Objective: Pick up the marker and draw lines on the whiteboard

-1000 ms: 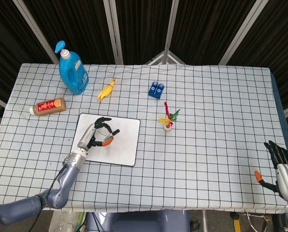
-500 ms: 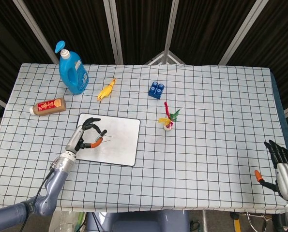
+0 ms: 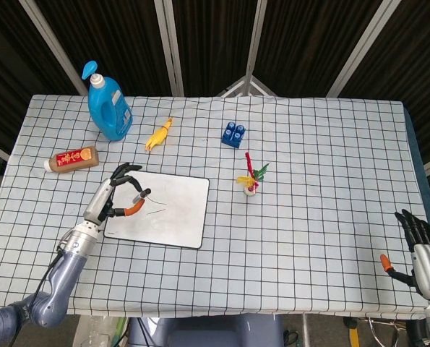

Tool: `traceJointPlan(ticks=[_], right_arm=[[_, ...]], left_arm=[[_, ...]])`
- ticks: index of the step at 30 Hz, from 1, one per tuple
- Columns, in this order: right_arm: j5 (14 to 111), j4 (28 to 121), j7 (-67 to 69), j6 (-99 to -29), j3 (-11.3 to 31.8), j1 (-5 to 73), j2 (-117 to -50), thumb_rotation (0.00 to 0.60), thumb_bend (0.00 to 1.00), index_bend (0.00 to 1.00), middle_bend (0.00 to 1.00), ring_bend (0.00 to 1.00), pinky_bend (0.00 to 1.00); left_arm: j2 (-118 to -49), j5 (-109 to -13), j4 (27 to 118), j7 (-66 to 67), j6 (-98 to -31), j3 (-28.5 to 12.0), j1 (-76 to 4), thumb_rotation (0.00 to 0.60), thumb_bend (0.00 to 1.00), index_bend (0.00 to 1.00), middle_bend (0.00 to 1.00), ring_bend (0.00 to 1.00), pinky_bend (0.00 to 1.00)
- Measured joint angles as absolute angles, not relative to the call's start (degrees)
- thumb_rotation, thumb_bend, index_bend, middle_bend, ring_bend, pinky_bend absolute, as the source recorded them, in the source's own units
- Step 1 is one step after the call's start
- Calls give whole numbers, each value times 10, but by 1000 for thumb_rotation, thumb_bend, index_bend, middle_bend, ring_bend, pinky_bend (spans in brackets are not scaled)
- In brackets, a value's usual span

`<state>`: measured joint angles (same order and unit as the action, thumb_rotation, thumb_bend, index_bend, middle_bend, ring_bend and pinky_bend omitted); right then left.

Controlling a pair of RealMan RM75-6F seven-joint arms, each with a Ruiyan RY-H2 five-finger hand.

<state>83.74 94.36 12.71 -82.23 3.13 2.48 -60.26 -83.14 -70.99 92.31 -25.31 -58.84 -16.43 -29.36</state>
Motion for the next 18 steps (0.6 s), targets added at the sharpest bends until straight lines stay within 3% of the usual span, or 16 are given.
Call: traceJointPlan(ticks=[10,18], right_arm=[[836,946,124,-818,29,25,-600,600,354,0,0,0,0],[834,947,123,-816,30,26,-600,600,354,0,0,0,0]], left_arm=[[-815,-690,856,-28,-572,-127,-314,600,507,676,155,4,52],[-846,-655,778,61,-559,-100,-326,600,454,655,153,4,51]])
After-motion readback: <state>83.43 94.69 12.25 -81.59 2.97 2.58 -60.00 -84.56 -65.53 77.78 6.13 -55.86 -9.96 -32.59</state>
